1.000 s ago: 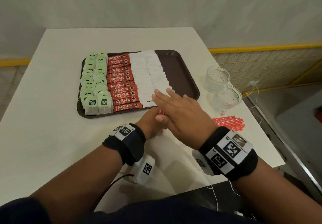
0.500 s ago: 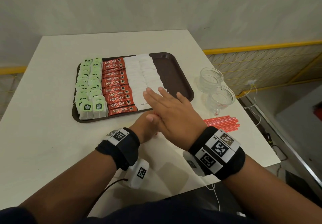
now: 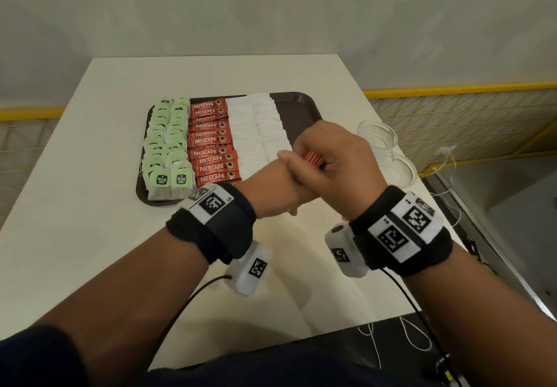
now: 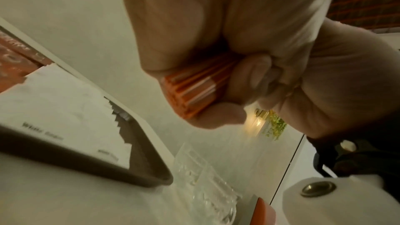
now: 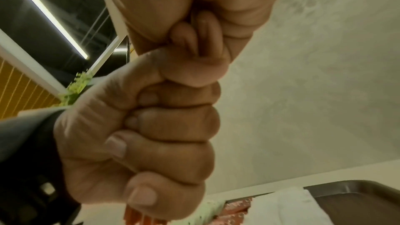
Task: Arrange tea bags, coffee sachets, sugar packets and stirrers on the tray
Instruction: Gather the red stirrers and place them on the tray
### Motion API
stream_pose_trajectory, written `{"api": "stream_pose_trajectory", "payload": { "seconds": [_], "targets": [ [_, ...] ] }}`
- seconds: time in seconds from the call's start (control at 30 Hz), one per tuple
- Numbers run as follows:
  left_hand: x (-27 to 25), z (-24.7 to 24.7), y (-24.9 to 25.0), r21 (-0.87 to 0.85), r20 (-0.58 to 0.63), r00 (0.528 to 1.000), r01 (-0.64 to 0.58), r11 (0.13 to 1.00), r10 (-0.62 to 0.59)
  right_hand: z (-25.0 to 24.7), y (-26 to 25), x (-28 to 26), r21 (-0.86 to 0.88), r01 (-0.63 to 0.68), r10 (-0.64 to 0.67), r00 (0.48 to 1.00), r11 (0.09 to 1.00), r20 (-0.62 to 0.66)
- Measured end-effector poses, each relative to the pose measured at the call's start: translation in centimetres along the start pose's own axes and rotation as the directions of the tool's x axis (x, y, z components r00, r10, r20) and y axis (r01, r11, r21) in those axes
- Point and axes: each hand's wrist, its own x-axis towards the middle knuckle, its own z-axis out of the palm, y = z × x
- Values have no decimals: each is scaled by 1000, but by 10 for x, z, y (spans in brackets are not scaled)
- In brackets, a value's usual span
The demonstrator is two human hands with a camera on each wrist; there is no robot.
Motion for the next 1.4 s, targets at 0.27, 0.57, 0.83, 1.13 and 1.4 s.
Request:
{"api": "stream_pose_trajectory", "payload": {
  "seconds": [0.27,0.57,0.83,1.13,1.4],
  "targets": [
    [-4,-16,2,-404,122,984,-71,912,131,-10,3,17,120,-32,58,974,992,-218],
    [-8,-12,-35,-825,216,970,243,510,-113,-6,10,14,154,-120,173,899,981,-403],
    [-5,-1,-31,-881,152,940,268,389,-304,24,-16,4,-32,19,-28,946,999,-323],
    [-2,-4,-42,-948,146,922,233,214,-358,25,-19,16,200,-106,140,977,974,-162],
    [8,0,-38,-966,-14,909,96,241,-417,42,-12,21,477,-417,444,894,774,61]
  ]
}}
